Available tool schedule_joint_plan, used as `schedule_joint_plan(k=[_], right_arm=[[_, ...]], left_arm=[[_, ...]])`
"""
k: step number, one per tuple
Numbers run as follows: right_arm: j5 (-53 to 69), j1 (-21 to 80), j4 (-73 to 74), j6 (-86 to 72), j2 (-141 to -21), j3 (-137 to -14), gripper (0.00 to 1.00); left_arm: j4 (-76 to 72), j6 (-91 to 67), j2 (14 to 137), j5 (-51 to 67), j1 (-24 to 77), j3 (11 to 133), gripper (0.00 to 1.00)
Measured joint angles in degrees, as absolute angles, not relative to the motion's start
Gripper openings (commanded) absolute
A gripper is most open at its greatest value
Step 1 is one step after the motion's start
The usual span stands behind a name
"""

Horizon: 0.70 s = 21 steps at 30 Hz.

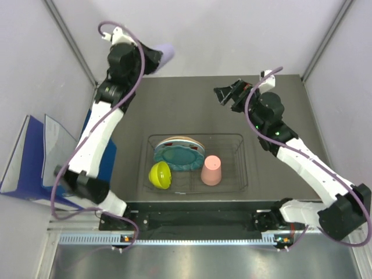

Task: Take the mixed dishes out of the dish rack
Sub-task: Place the cup at the center of the board.

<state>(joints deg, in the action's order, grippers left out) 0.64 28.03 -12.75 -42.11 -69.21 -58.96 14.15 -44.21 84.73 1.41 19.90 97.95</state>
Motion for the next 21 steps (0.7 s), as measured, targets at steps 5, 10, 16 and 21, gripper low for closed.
schedule_joint_plan(k=[5,10,16,21], right_arm=[[-15.97,33.56,2.07,-34.41,-67.77,-62.48,1.00],[-26.17,37.52,12.03,-30.44,-67.77,-62.57,1.00],[-30.15,38.02,15.46,-27.75,-66.35,-59.46,1.00],[-30.22,38.02,15.92,-26.70,-66.39,-58.85,1.00]], left_arm=[[32.05,-38.50,105.71,-18.15,17.67,122.58,0.00],[45.67,-36.49,124.16,-24.45,14.02,133.47,0.00],[55.68,-37.08,132.75,-24.71,6.66,132.57,0.00],[55.99,-37.43,132.60,-26.00,4.08,129.91,0.00]])
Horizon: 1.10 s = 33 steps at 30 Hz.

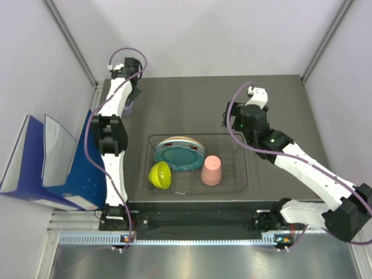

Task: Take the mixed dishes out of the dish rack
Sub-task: Place the cup at the center of the board.

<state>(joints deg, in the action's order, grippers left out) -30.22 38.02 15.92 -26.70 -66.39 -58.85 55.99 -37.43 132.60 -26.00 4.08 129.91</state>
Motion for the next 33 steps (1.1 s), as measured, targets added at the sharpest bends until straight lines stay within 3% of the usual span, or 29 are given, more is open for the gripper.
schedule_joint_plan(k=[33], right_arm=[[-27.66,38.63,16.34,-27.05,-71.18,-58.94,1.00]], left_arm=[[58.92,-42.57,132.05,-16.88,2.50,129.32,0.00]])
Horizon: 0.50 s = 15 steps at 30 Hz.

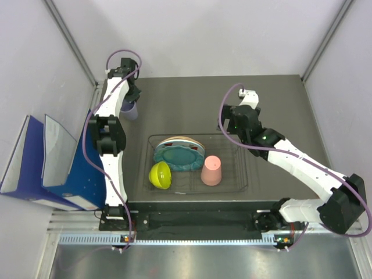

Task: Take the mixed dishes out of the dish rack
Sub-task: Place the cup at the center of the board.

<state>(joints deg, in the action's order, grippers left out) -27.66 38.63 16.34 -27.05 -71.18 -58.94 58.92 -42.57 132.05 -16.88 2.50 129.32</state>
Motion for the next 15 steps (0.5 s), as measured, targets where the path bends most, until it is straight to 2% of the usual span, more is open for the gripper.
schedule_joint_plan(k=[11,14,15], right_arm=[[-27.11,39.72,16.34,-27.16,-71.53,-58.94,1.00],[-27.11,39.75,16.34,-27.20,-71.53,-58.94,1.00],[-27.11,39.75,16.34,-27.20,-71.53,-58.94,1.00]], left_arm=[[63.29,-44.07,132.05,-13.93,2.57,130.54,0.00],[63.53,-44.05,132.05,-13.91,2.57,130.50,0.11],[63.51,-44.05,132.05,-13.89,2.57,130.39,0.18]])
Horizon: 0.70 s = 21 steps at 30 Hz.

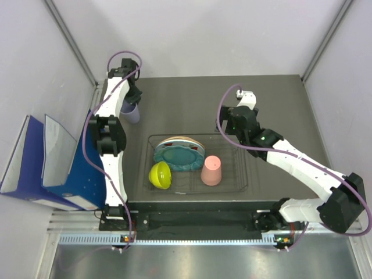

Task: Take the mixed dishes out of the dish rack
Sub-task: Place the cup at the center of the board.

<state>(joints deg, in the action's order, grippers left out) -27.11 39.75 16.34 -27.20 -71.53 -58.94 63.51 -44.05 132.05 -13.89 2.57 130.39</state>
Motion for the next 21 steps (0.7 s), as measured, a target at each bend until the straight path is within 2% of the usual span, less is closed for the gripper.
schedule_joint_plan(k=[3,4,13,15,16,17,19,21], right_arm=[[-27.14,39.75,16.34,-27.20,-71.53,-58.94,1.00],[-27.14,39.75,16.36,-27.18,-71.53,-58.94,1.00],[-27.24,40.27,16.34,-27.18,-71.53,-58.94,1.00],[-27.62,40.88,16.34,-27.11,-71.53,-58.94,1.00],[-27.99,41.28,16.32,-27.00,-71.50,-58.94,1.00],[-28.45,41.78,16.32,-26.81,-71.40,-58.94,1.00],[-29.36,42.81,16.29,-26.35,-70.96,-58.92,1.00],[-30.24,44.01,16.27,-25.61,-70.02,-58.85,1.00]], left_arm=[[63.07,-43.90,131.85,-13.69,2.57,129.38,0.27],[63.05,-43.97,131.85,-13.58,2.57,128.62,0.33],[63.00,-43.88,130.74,-11.60,2.70,128.79,0.59],[62.74,-43.88,129.45,-11.33,2.85,129.95,0.75],[62.22,-43.86,128.31,-11.35,3.09,130.28,0.77],[61.43,-43.88,126.82,-11.29,3.29,130.32,0.92],[59.07,-43.92,123.24,-11.22,4.27,129.88,0.99],[54.81,-43.99,118.39,-11.18,6.00,127.33,0.99]])
